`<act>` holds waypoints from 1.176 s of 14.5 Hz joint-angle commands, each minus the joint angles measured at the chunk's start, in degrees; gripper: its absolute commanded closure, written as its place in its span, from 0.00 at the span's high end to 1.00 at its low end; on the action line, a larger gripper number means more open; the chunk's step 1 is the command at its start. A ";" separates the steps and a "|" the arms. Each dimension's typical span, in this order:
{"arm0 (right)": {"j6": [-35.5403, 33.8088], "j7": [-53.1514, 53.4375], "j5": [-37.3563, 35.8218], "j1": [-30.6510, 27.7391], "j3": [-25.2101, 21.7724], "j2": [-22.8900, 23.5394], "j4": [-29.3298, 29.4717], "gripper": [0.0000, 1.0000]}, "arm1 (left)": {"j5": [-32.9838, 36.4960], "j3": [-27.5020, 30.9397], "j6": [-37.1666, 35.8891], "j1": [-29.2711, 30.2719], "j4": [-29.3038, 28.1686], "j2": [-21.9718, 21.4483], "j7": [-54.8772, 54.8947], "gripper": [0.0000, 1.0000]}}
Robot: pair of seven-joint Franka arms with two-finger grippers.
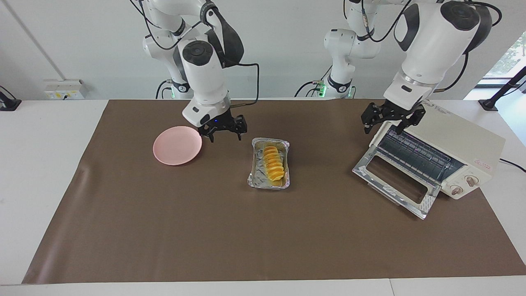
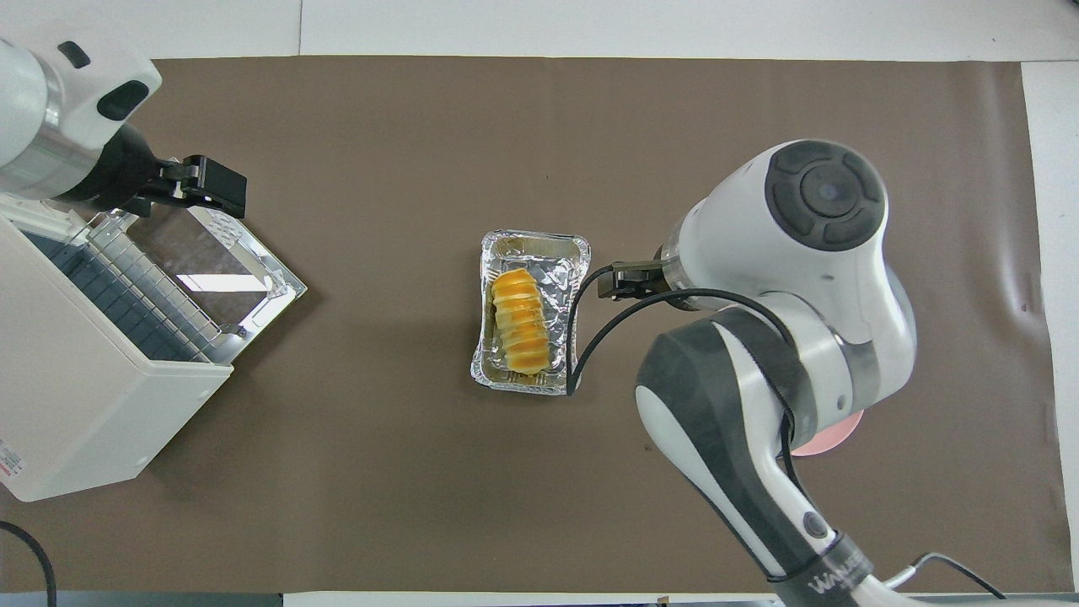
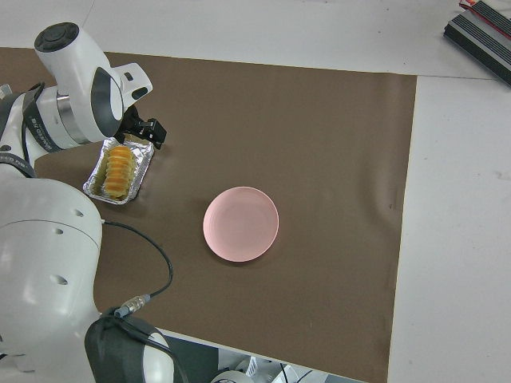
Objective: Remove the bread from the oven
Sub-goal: 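Grasp the foil tray edge with the right gripper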
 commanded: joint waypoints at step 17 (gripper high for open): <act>13.14 12.50 1.11 5.22 -0.22 11.60 -2.72 0.94 | 5.04 -8.81 -7.55 16.79 -7.31 -8.31 11.62 1.00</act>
